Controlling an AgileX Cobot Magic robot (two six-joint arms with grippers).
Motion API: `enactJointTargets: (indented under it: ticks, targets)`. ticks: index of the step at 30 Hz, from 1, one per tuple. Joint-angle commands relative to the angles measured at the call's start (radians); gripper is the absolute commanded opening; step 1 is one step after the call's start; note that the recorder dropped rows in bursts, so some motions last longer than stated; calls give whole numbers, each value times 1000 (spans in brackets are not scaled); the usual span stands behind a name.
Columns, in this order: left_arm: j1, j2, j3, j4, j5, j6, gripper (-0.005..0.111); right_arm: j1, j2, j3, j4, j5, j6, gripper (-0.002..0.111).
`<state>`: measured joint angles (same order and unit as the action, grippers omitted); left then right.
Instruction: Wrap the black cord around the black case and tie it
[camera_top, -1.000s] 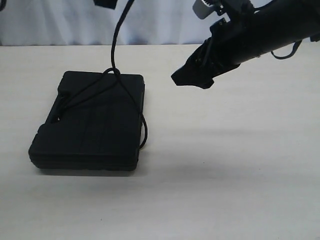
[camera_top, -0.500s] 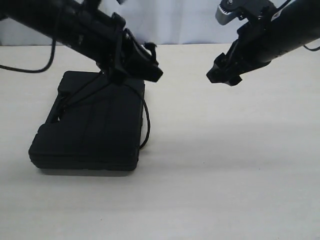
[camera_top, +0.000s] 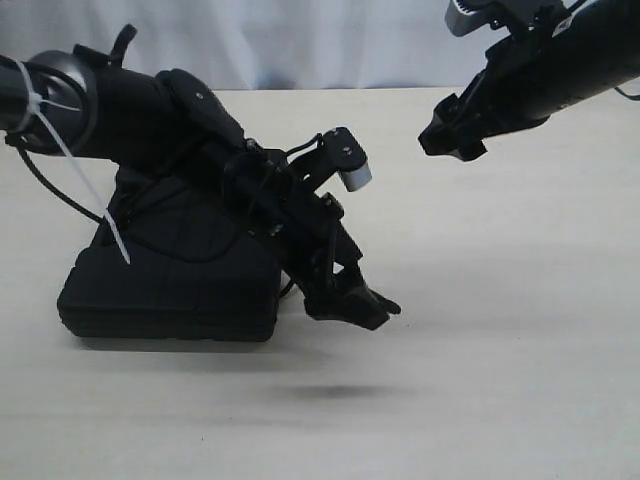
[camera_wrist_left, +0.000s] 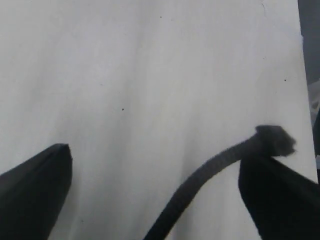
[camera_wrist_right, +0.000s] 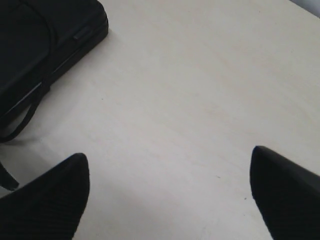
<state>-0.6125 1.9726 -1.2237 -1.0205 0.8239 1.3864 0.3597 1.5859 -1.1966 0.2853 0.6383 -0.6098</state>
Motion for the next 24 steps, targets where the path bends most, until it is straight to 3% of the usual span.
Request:
enactJointTargets:
  ticks: [1,7,15,24]
  targets:
    - [-17,33,3,-10,8,4,92,-7,-7,4,19,-12,2,81]
    - [-51,50,3,-61,-8,3,92,-7,-7,4,46,-6,-5,81]
    - [-120,85,3,-75,-42,6,103,-7,-7,4,53,5,-7,81]
    - [-119,55,-1,-71,-106,0,104,-7,-10,4,91,9,-52,81]
